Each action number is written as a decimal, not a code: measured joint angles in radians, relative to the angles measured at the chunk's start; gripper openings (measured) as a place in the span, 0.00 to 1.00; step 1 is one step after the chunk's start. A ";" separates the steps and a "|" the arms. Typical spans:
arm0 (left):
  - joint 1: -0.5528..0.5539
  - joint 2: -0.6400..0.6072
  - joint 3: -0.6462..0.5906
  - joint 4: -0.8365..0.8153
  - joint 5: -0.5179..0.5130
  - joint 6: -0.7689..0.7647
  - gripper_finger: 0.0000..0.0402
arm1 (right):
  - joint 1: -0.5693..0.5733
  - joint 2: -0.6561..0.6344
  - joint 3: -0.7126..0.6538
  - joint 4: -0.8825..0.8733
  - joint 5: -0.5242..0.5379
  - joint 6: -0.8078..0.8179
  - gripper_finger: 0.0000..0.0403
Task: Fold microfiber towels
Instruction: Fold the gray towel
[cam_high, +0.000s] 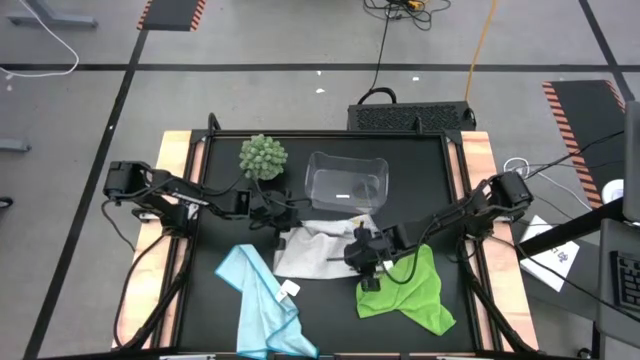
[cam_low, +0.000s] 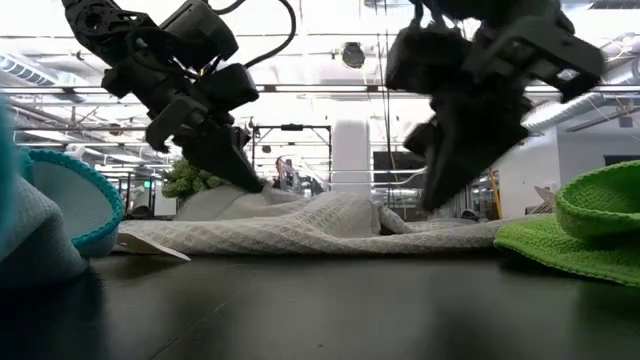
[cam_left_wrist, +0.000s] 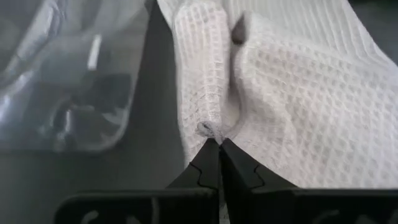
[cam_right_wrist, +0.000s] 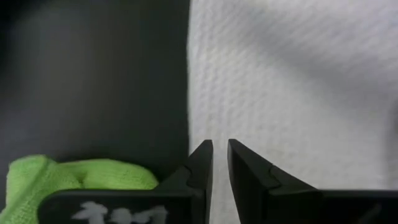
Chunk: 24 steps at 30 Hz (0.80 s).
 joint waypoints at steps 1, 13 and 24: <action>0.000 -0.006 0.000 0.004 0.005 -0.003 0.01 | 0.005 0.012 0.000 0.000 -0.001 0.012 0.10; -0.043 -0.011 0.001 -0.064 -0.006 -0.054 0.01 | 0.037 0.111 -0.021 0.110 -0.209 0.200 0.10; -0.043 -0.011 0.001 -0.119 -0.028 -0.078 0.01 | 0.094 0.110 -0.023 0.172 -0.232 0.248 0.10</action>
